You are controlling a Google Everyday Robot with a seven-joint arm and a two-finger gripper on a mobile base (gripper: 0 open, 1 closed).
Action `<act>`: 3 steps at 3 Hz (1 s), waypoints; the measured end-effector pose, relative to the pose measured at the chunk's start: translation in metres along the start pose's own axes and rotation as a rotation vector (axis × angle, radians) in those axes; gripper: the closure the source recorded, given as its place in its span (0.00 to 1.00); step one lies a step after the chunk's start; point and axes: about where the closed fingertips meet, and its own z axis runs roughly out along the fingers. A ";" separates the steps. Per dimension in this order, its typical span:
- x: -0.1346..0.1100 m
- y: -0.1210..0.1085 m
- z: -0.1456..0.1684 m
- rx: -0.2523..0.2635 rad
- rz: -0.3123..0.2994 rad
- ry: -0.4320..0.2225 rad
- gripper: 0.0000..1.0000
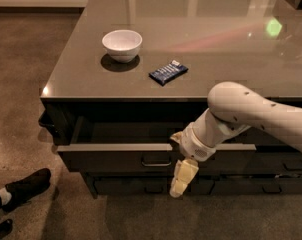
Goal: Open top drawer
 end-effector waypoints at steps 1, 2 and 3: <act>-0.003 -0.010 0.012 -0.006 -0.016 0.013 0.00; -0.005 0.013 0.015 -0.062 0.008 0.010 0.00; -0.007 0.035 0.011 -0.094 0.037 -0.003 0.00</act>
Offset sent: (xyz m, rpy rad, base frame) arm -0.0443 0.0198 -0.0033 0.0186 0.1453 0.0271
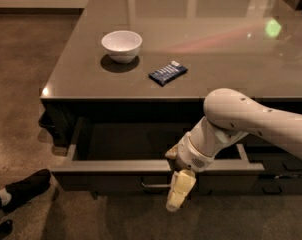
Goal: Open top drawer
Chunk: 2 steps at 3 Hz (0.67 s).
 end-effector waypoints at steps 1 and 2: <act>0.001 0.044 -0.008 -0.008 0.066 -0.039 0.00; 0.003 0.081 -0.018 -0.001 0.117 -0.082 0.00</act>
Offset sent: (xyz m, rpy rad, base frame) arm -0.1106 -0.0095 0.0477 0.0959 0.0732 -0.1701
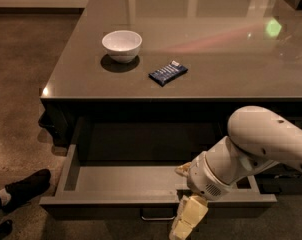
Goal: Open top drawer
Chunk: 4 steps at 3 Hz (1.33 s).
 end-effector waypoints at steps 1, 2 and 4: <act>-0.001 -0.001 0.004 -0.008 -0.002 0.008 0.00; 0.007 0.009 0.025 -0.088 0.021 0.012 0.00; 0.018 0.037 0.031 -0.147 0.065 -0.006 0.00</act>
Offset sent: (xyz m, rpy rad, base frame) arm -0.0313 0.0184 -0.0454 0.0412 0.1903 0.0564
